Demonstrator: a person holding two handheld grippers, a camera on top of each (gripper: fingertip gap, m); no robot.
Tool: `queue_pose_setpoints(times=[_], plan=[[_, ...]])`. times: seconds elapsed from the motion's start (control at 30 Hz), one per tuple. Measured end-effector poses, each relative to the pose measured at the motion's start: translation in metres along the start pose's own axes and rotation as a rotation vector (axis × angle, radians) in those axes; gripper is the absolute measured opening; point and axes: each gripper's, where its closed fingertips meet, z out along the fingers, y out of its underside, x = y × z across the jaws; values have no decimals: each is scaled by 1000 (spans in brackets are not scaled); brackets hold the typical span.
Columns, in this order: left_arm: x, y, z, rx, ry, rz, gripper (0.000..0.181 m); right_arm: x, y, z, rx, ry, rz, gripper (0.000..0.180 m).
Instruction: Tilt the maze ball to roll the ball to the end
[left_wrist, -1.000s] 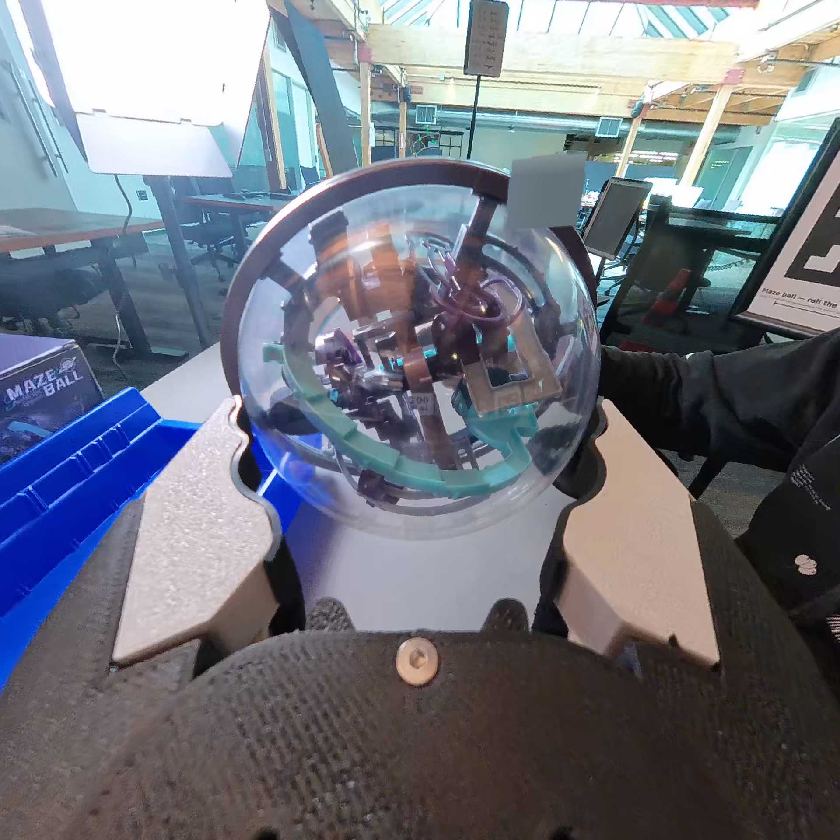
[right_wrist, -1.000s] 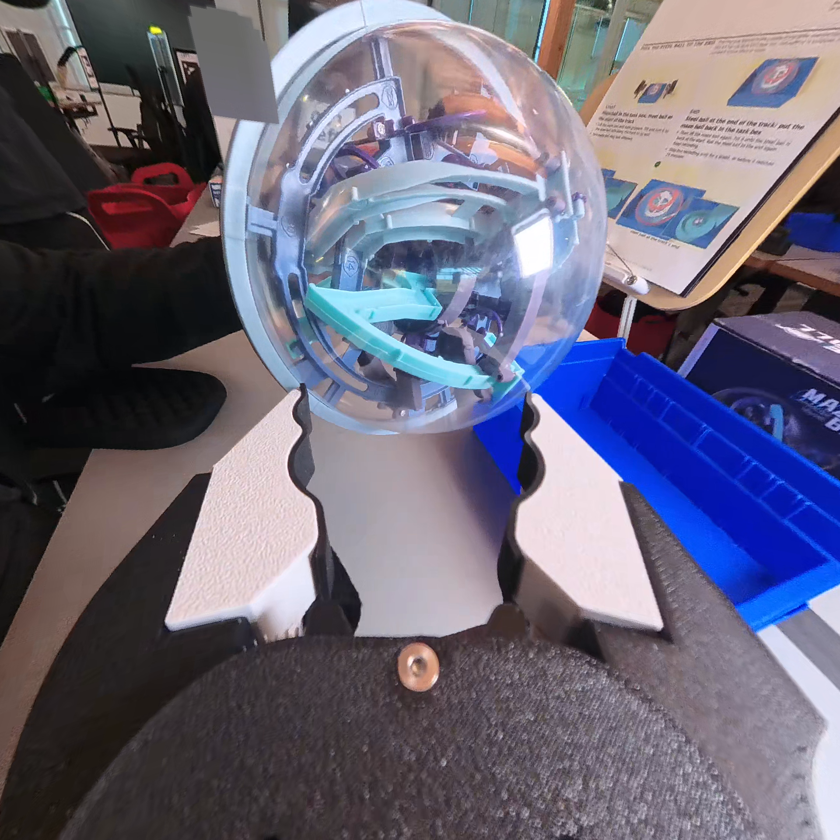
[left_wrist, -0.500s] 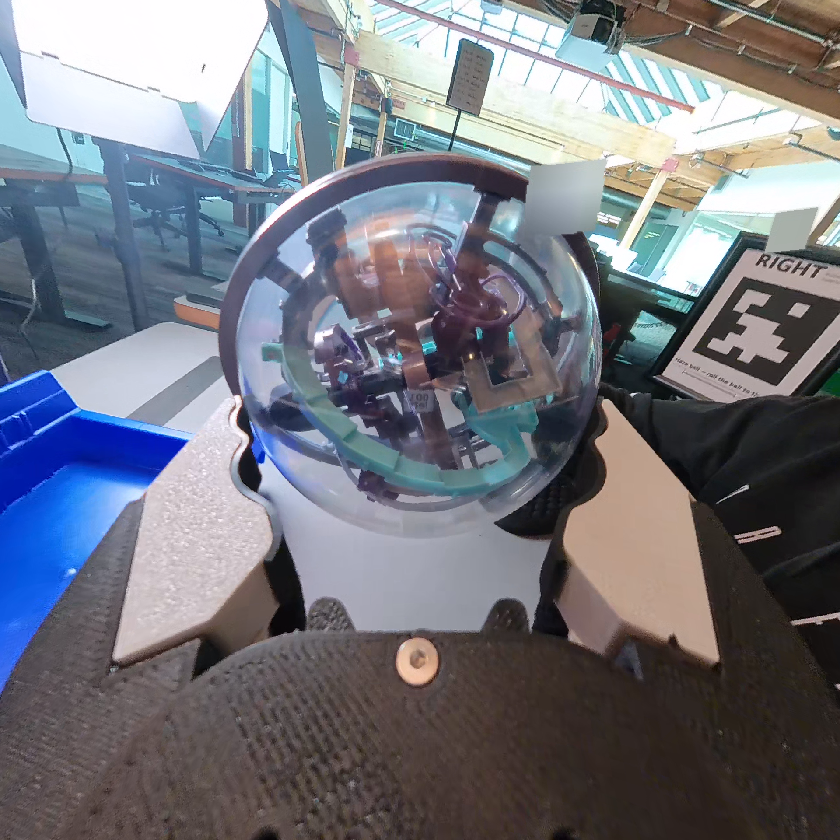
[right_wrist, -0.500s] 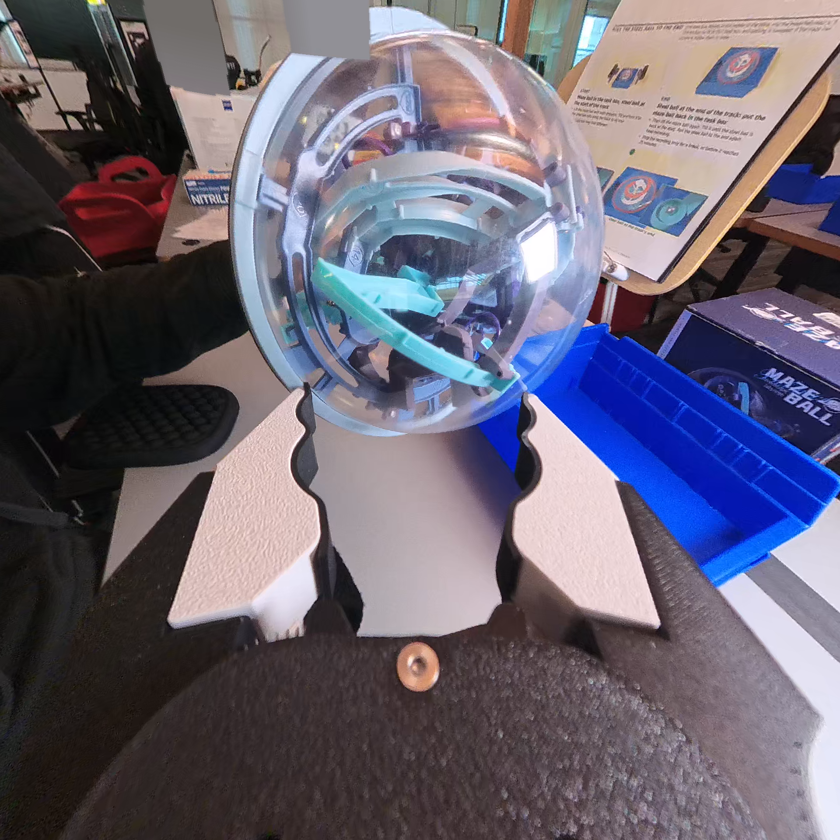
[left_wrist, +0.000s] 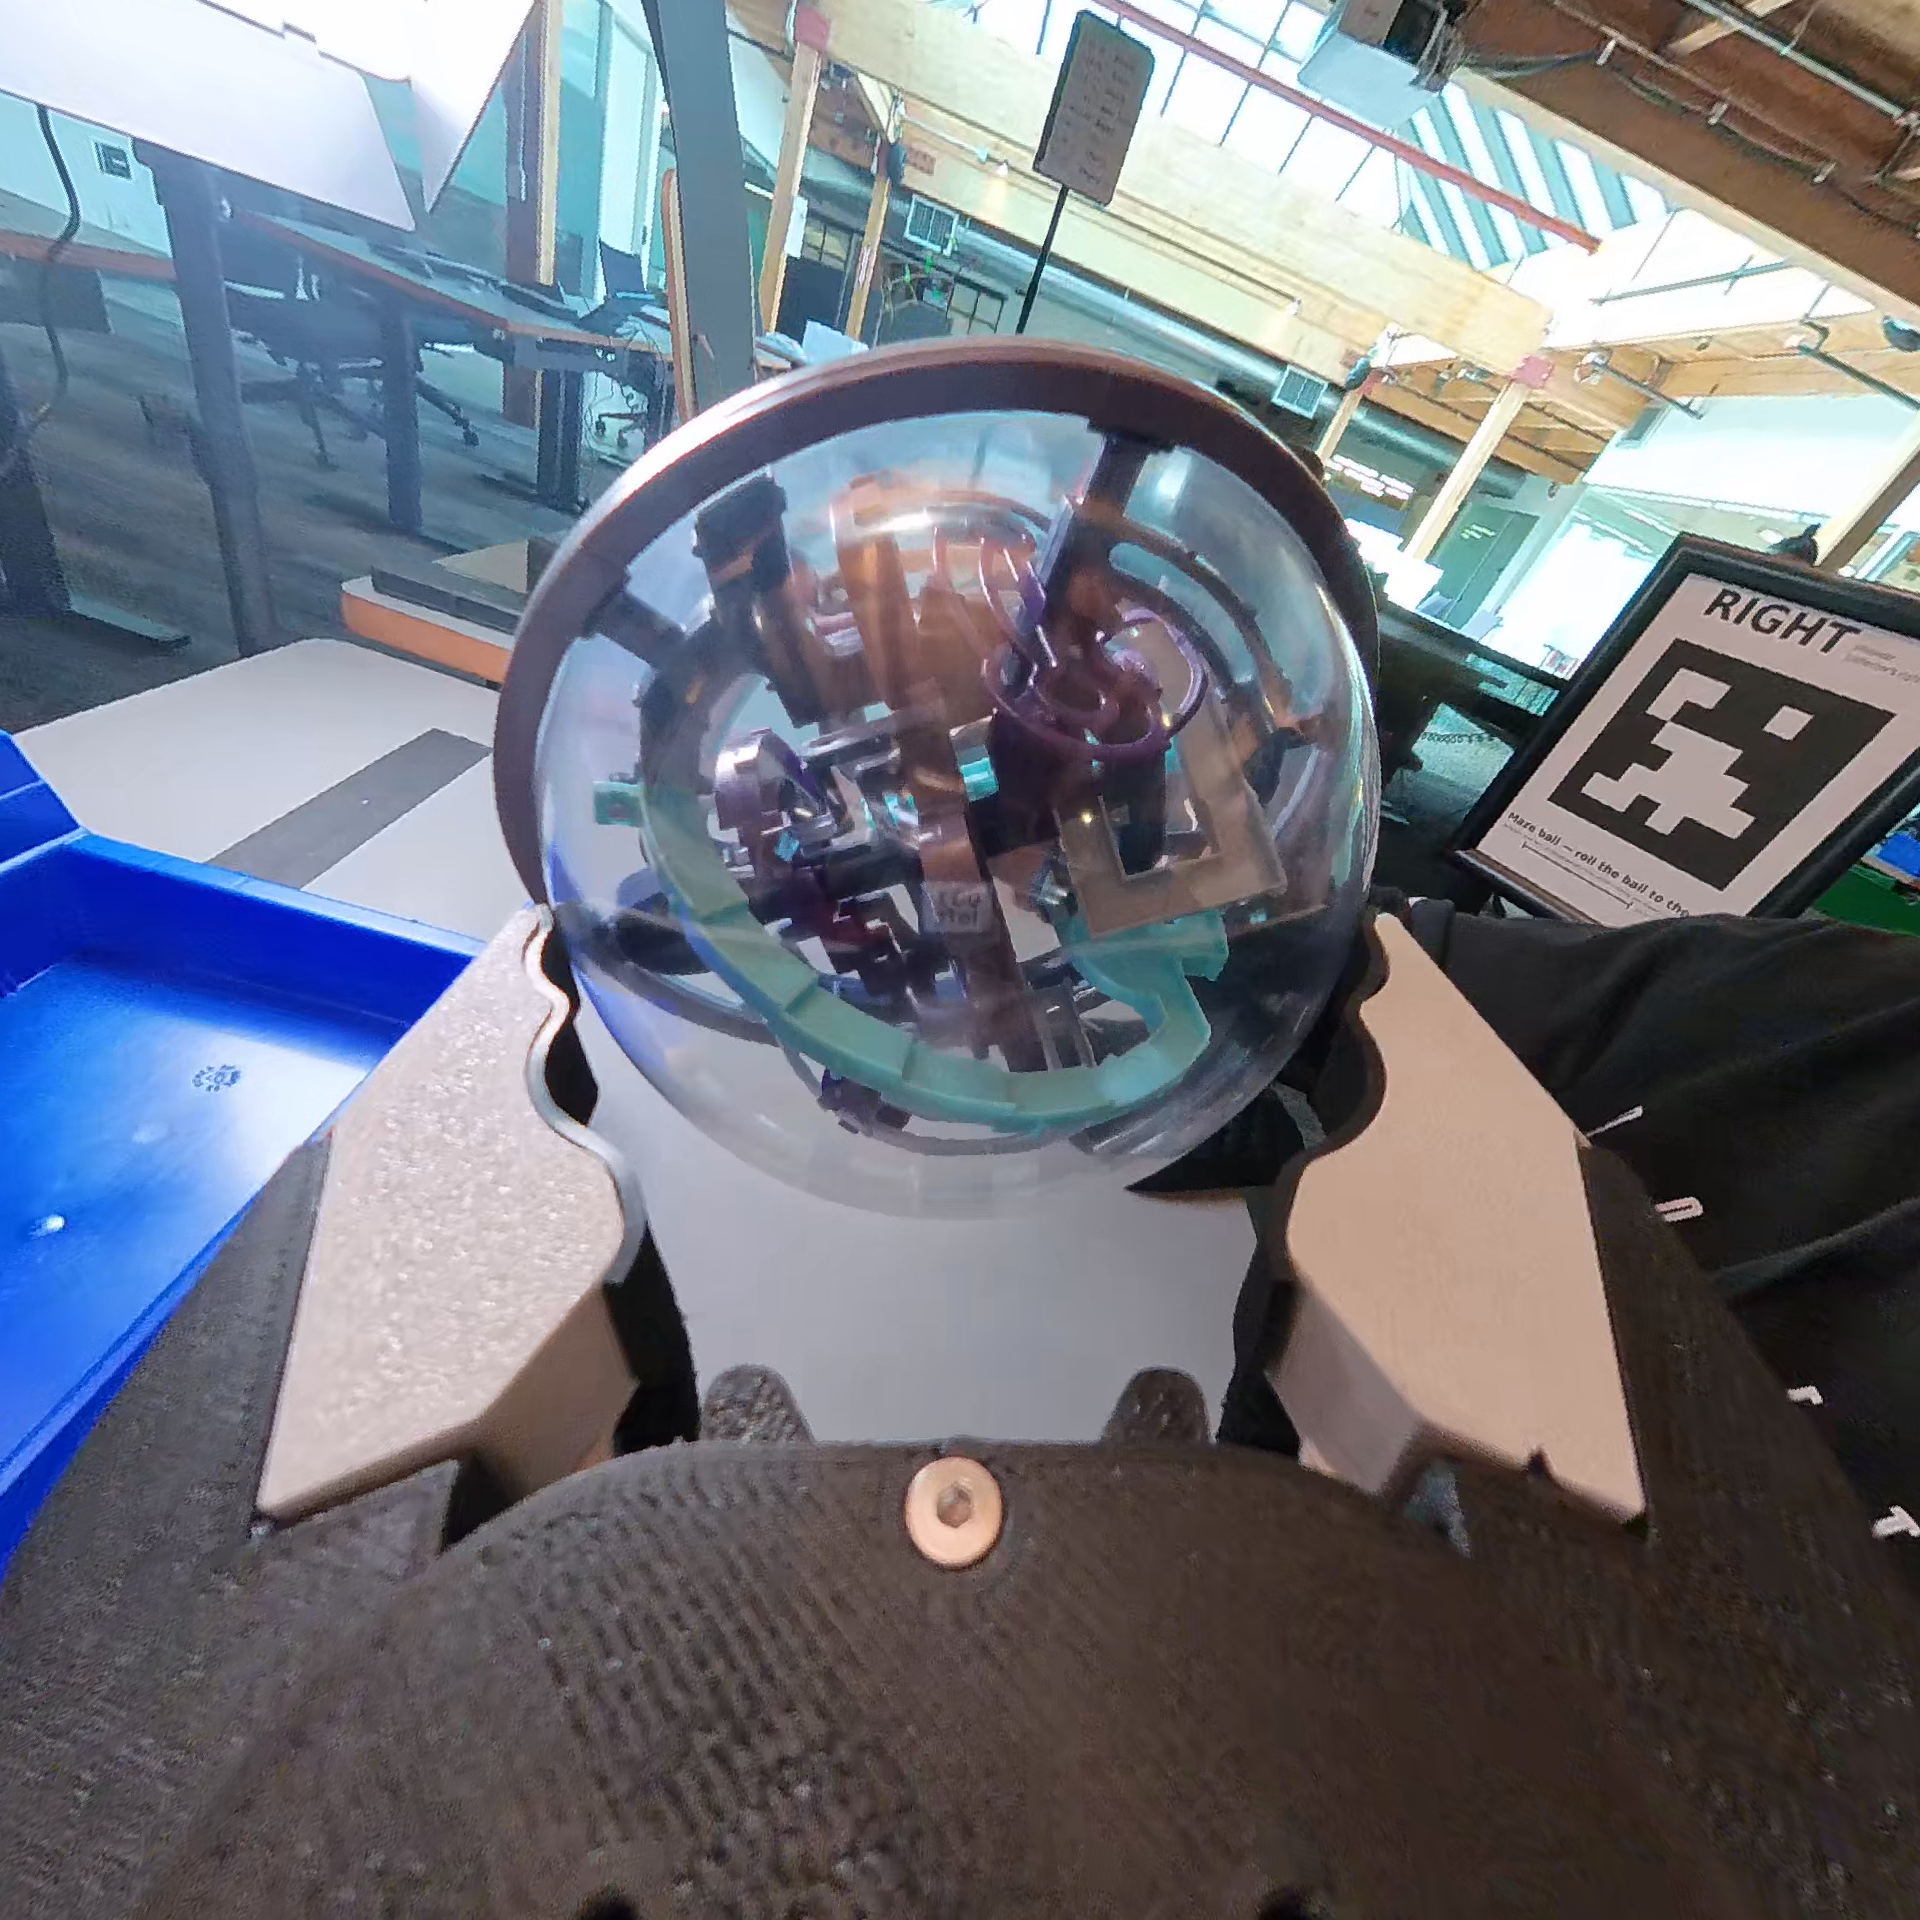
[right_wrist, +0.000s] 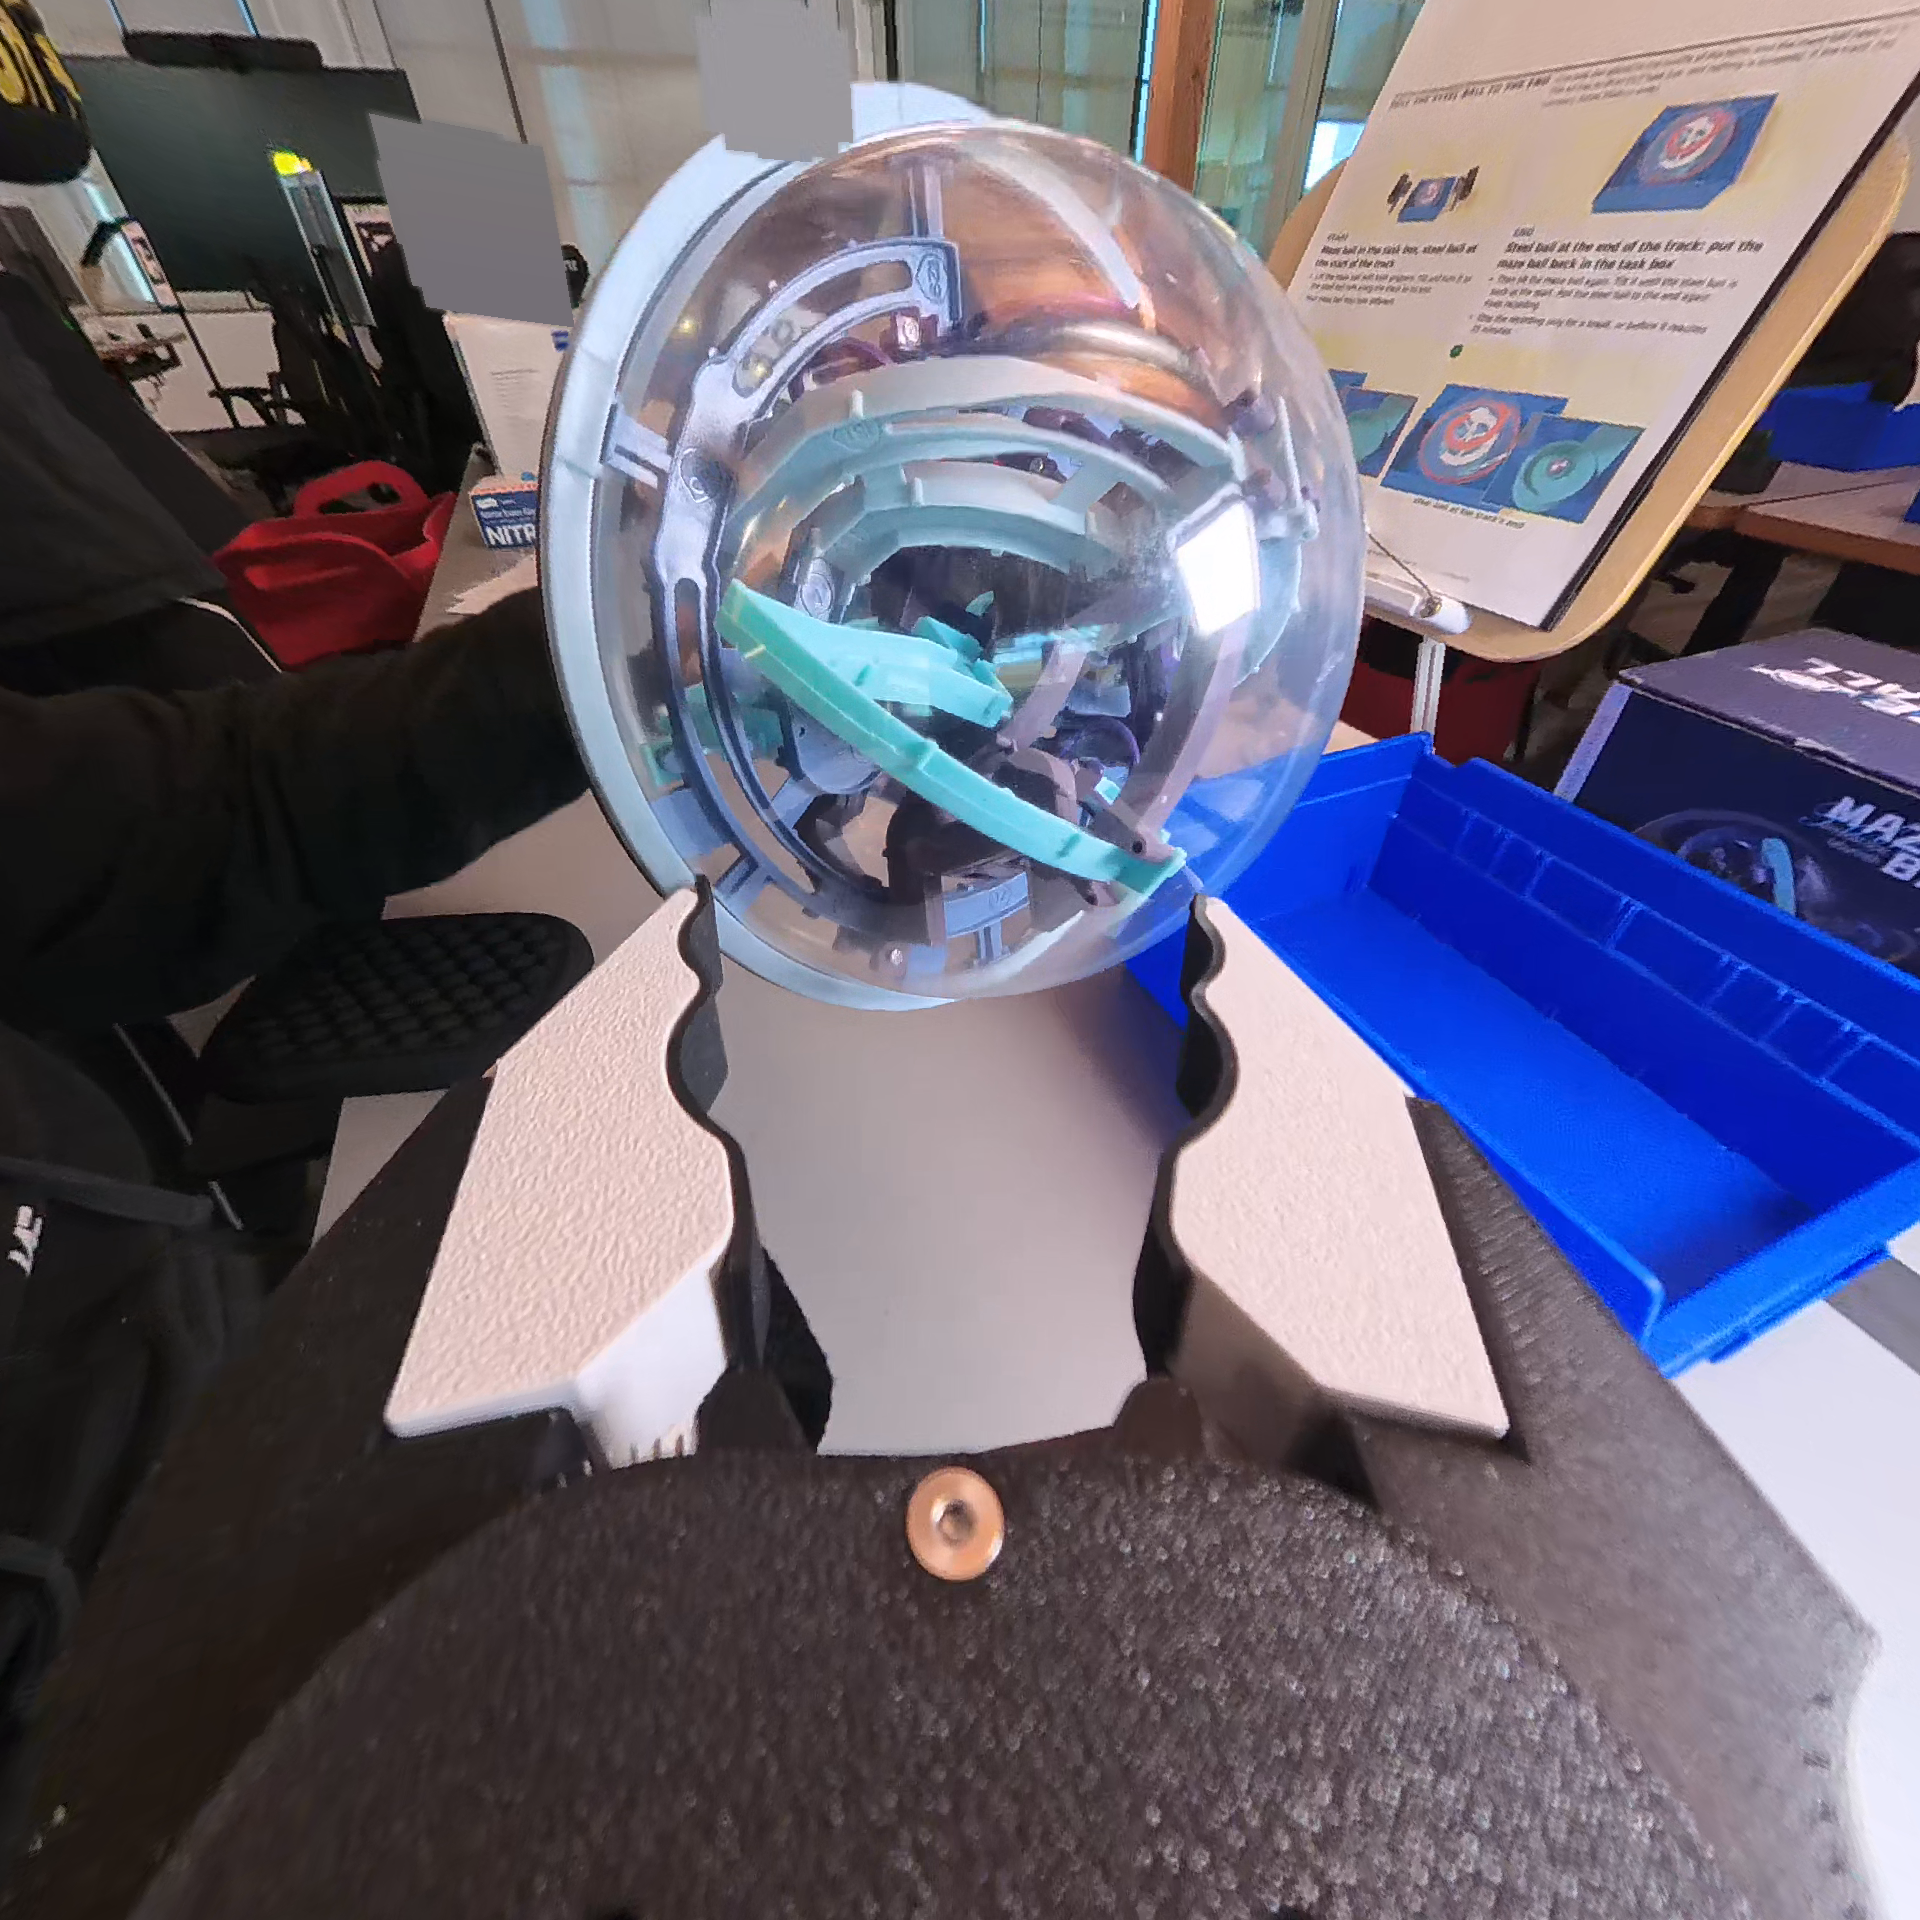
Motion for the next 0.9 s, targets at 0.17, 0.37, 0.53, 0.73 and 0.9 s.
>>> queue_pose_setpoints(times=[0.17, 0.37, 0.53, 0.73, 0.9], plan=[[1, 18, -10, -58, 19, 12, 142, -13, 27, 14, 38, 63, -36, 85], [4, 45, -26, -149, 52, 33, 142, -33, 55, 32, 102, 173, -115, 81], [10, 66, -42, -220, 99, 69, 142, -50, 65, 42, 126, 213, -179, 81], [12, 83, -55, -241, 158, 29, 142, -62, 72, 48, 137, 236, -204, 80], [13, 89, -56, -241, 181, 29, 142, -66, 76, 47, 144, 237, -213, 77]])
